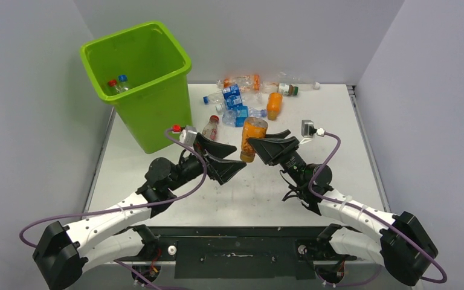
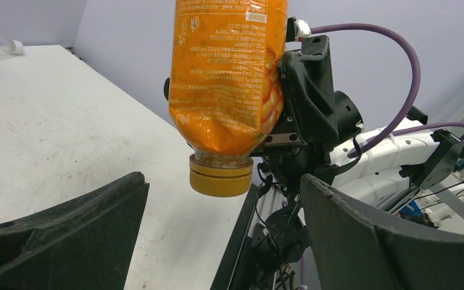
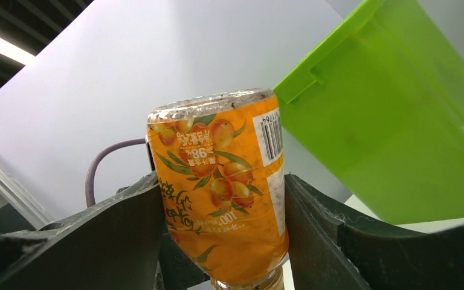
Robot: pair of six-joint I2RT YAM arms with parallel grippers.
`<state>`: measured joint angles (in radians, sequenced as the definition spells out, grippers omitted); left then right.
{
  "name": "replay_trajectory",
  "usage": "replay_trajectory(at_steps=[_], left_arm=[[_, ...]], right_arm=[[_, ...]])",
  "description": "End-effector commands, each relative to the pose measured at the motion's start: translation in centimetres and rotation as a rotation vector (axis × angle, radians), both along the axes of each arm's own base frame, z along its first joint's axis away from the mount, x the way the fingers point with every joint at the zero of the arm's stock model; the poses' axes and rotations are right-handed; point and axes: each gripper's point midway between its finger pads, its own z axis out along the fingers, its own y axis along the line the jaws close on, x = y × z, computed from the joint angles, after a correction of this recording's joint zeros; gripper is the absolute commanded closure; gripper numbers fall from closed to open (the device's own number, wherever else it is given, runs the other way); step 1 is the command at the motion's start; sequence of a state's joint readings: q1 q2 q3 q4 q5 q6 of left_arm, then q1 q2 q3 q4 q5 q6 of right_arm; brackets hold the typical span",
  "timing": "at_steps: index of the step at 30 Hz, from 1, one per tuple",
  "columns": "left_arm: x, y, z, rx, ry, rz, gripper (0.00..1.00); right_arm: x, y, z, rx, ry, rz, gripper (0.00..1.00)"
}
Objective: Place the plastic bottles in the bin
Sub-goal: Place the plastic bottle in the trash bin.
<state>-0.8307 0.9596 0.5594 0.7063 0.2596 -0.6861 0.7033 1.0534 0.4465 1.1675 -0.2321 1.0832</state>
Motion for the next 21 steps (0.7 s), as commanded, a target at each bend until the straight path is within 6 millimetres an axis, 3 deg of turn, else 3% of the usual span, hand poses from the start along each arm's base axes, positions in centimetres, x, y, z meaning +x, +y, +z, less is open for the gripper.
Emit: replay_trajectory(at_steps=[1, 3, 7, 13, 19, 20, 21], left_arm=[[0.2, -0.6, 2.4, -0.011, -0.058, 0.0, 0.03], [0.7, -1.0, 1.8, 0.031, -0.045, 0.016, 0.0], [0.6, -1.6, 2.0, 0.047, -0.056, 0.0, 0.1], [0.2, -2.7, 1.6, 0.082, -0.044, -0.044, 0.35], [-0.1, -3.0, 1.4, 0.093, -0.048, -0.059, 0.8], [-0.2, -3.0, 1.4, 0.094, -0.051, -0.063, 0.9], [-0.3, -3.0, 1.5, 0.096, -0.053, -0.061, 1.0]], right_arm=[[-2.0, 0.0, 2.5, 0.078, -0.077, 0.078, 0.95], [-2.1, 0.1, 2.4, 0.073, -0.081, 0.083, 0.95], [-2.3, 0.5, 2.3, 0.064, -0.084, 0.104, 0.95], [-2.3, 0.6, 2.1, 0.059, -0.08, 0.11, 0.95], [-2.5, 0.8, 2.1, 0.04, -0.087, 0.119, 0.94], [-2.7, 0.9, 2.1, 0.03, -0.093, 0.124, 0.88], [-2.9, 1.1, 2.2, 0.013, -0.105, 0.135, 0.69]])
